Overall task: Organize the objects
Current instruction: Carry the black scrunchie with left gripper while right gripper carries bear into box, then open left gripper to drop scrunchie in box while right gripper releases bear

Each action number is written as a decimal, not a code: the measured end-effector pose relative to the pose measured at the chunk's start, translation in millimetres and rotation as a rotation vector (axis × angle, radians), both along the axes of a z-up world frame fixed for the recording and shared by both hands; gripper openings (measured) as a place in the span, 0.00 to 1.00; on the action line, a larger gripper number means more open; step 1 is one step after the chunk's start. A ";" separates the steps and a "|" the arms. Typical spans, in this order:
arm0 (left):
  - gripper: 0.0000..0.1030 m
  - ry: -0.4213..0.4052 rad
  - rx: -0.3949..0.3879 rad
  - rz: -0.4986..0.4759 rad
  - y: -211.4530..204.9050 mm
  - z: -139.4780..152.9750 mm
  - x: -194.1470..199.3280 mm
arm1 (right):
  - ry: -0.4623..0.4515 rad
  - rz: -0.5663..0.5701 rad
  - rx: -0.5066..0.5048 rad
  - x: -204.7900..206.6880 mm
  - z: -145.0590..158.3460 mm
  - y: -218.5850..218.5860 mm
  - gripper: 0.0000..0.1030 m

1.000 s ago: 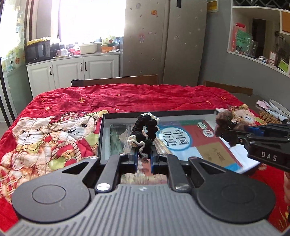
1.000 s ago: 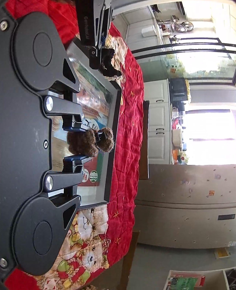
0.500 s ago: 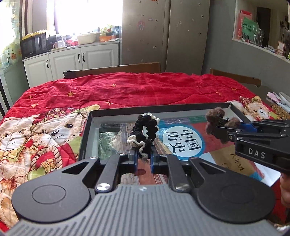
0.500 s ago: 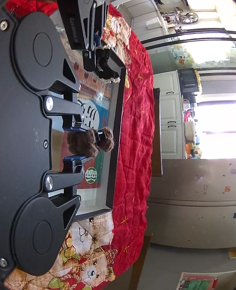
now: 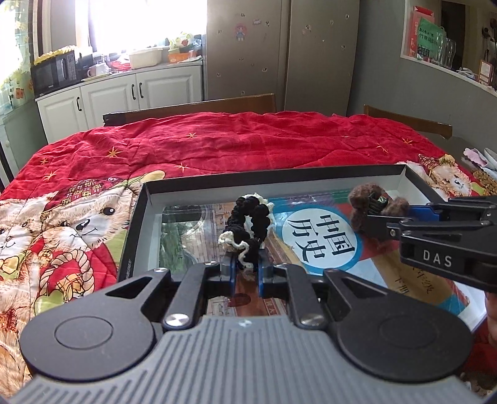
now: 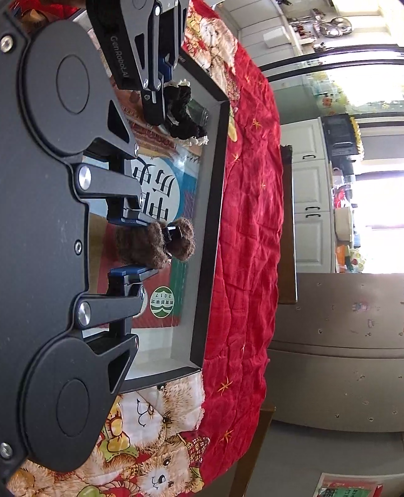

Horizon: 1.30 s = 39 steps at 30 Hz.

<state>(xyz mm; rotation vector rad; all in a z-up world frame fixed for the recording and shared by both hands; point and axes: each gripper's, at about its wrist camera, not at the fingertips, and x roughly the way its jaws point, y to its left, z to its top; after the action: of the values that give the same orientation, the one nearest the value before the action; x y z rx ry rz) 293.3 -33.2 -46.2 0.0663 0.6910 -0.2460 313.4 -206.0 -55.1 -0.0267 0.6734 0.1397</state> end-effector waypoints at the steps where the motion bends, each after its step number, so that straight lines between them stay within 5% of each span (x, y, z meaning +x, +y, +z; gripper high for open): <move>1: 0.15 0.002 0.000 0.001 -0.1 -0.6 0.5 | 0.005 0.000 -0.003 1.2 -0.5 0.4 0.23; 26: 0.17 0.005 0.018 -0.003 -1.9 -2.9 2.6 | 0.056 0.017 -0.038 12.5 -5.4 4.8 0.23; 31: 0.39 0.005 0.022 -0.010 -3.4 -2.7 1.7 | 0.072 0.025 -0.033 14.2 -6.5 4.7 0.24; 39: 0.45 -0.006 0.040 -0.012 -3.7 -2.2 -1.0 | 0.081 0.022 -0.026 15.1 -6.6 4.7 0.34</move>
<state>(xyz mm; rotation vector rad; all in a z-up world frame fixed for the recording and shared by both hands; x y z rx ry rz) 292.3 -36.9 -48.5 0.1094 0.6898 -0.2435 328.5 -201.3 -61.6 -0.0539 0.7565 0.1535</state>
